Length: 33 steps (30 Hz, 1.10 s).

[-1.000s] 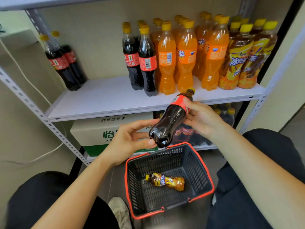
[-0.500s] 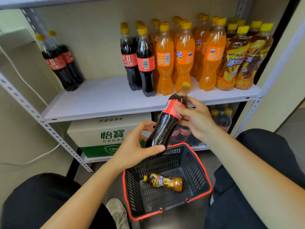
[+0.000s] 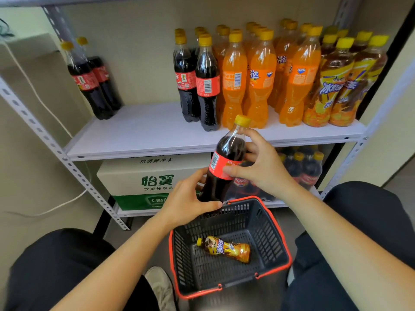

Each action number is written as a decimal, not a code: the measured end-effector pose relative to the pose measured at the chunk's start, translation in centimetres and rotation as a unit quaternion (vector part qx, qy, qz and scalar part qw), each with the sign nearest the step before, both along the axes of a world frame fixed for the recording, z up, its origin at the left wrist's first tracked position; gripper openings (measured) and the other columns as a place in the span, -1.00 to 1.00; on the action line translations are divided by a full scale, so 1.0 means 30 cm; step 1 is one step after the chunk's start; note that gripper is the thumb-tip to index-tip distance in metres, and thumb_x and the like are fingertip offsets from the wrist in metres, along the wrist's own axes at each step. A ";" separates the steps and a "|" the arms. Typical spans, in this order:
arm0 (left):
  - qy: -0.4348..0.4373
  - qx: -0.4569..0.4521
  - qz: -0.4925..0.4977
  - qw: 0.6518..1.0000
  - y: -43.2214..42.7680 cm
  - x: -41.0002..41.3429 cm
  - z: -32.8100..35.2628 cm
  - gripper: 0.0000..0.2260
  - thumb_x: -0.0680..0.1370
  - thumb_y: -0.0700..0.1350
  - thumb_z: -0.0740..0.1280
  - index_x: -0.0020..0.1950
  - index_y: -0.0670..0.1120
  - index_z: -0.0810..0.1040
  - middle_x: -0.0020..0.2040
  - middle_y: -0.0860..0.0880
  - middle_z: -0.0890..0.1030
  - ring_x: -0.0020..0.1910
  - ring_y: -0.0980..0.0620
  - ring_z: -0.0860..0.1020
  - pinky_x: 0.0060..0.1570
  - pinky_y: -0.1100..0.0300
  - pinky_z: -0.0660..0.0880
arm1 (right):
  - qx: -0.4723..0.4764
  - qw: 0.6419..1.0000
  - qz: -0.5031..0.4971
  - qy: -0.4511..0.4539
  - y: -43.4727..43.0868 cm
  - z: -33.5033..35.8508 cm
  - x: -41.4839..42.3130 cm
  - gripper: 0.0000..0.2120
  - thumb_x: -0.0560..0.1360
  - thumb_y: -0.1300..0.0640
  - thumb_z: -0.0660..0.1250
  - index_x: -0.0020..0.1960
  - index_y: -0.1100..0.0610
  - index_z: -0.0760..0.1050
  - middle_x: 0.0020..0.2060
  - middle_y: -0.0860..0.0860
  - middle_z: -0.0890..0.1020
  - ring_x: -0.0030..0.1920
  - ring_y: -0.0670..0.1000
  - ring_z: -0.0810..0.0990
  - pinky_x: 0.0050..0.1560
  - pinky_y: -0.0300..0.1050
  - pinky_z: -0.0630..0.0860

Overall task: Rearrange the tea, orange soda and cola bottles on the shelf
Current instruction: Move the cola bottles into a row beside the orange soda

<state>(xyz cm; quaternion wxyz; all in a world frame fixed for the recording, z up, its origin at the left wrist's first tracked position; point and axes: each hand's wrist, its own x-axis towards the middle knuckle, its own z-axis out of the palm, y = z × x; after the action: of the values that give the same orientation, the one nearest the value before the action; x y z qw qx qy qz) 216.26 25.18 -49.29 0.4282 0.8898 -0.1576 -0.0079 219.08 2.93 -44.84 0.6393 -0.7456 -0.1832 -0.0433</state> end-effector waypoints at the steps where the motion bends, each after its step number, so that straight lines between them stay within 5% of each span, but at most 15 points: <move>1: -0.008 0.009 0.000 1.000 0.003 0.001 -0.001 -0.29 0.29 0.20 0.55 0.41 0.21 0.42 0.06 0.20 0.63 0.02 0.22 0.63 0.07 -0.01 0.62 | -0.010 1.000 0.000 -0.013 0.004 0.002 -0.005 -0.23 0.33 0.21 0.66 0.36 -0.21 0.37 0.09 -0.08 0.71 0.10 -0.09 0.70 0.05 -0.22 0.62; 7: -0.046 -0.020 0.010 0.999 0.031 0.033 0.020 -0.40 0.27 0.13 0.59 0.27 0.17 0.50 0.02 0.14 0.66 0.04 0.12 0.62 0.06 -0.09 0.61 | -0.015 0.997 0.004 -0.079 0.041 0.026 -0.014 -0.20 0.27 -0.07 0.62 0.40 -0.38 0.35 0.22 -0.15 0.63 0.22 -0.08 0.64 0.12 -0.12 0.63; 12: -0.087 -0.060 0.050 0.993 0.077 0.088 0.087 -0.43 0.28 0.10 0.60 0.24 0.10 0.53 0.03 0.15 0.65 0.03 0.09 0.59 0.06 -0.06 0.60 | 0.011 0.994 -0.007 -0.106 0.082 0.039 0.059 -0.30 0.44 0.18 0.58 0.51 0.03 0.39 0.26 -0.06 0.60 0.16 -0.02 0.64 0.03 -0.19 0.63; 18: -0.125 -0.111 0.134 0.977 0.150 0.235 0.190 -0.42 0.32 -0.07 0.66 0.27 -0.02 0.54 0.07 0.00 0.67 0.00 0.07 0.63 -0.04 0.24 0.58 | -0.207 0.967 -0.031 -0.143 0.148 -0.001 0.223 -0.54 0.50 0.09 0.52 0.37 0.09 0.55 0.27 -0.02 0.60 0.24 0.00 0.55 0.26 0.01 0.53; 21: -0.132 -0.128 0.166 0.969 0.173 0.321 0.218 -0.46 0.36 -0.10 0.65 0.26 -0.02 0.52 0.10 0.02 0.66 -0.01 0.19 0.63 -0.10 0.33 0.55 | -0.391 0.902 -0.020 -0.183 0.178 -0.040 0.316 -0.47 0.51 -0.05 0.48 0.42 0.08 0.50 0.39 0.05 0.52 0.39 0.13 0.41 0.42 0.03 0.29; 23: -0.131 -0.138 0.183 0.965 0.184 0.379 0.216 -0.46 0.38 -0.10 0.64 0.28 -0.01 0.50 0.14 0.03 0.65 0.07 0.11 0.63 0.00 0.16 0.60 | -0.462 0.866 -0.018 -0.191 0.183 -0.084 0.352 -0.41 0.54 -0.14 0.41 0.51 0.00 0.40 0.49 0.02 0.42 0.47 0.11 0.31 0.48 0.04 0.17; 27: -0.140 -0.137 0.210 0.958 0.202 0.493 0.184 -0.42 0.40 -0.09 0.63 0.35 -0.05 0.47 0.19 0.00 0.62 0.15 -0.01 0.60 0.15 -0.09 0.59 | -0.494 0.835 -0.048 -0.236 0.174 -0.180 0.363 -0.35 0.56 -0.21 0.34 0.59 -0.09 0.26 0.58 -0.02 0.30 0.55 0.09 0.21 0.51 0.06 0.10; 33: -0.152 -0.140 0.218 0.954 0.176 0.608 0.137 -0.37 0.40 -0.02 0.62 0.40 -0.04 0.43 0.20 0.06 0.61 0.12 0.07 0.60 0.14 -0.04 0.59 | -0.482 0.834 -0.073 -0.259 0.179 -0.212 0.382 -0.38 0.53 -0.15 0.40 0.53 -0.06 0.35 0.52 0.01 0.40 0.51 0.13 0.31 0.48 0.13 0.21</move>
<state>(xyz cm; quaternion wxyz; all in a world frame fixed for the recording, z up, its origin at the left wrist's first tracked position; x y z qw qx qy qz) 234.50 30.46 -45.17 0.5110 0.8242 -0.0227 0.2431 230.53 8.32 -51.19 0.1232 -0.9320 -0.2846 -0.1874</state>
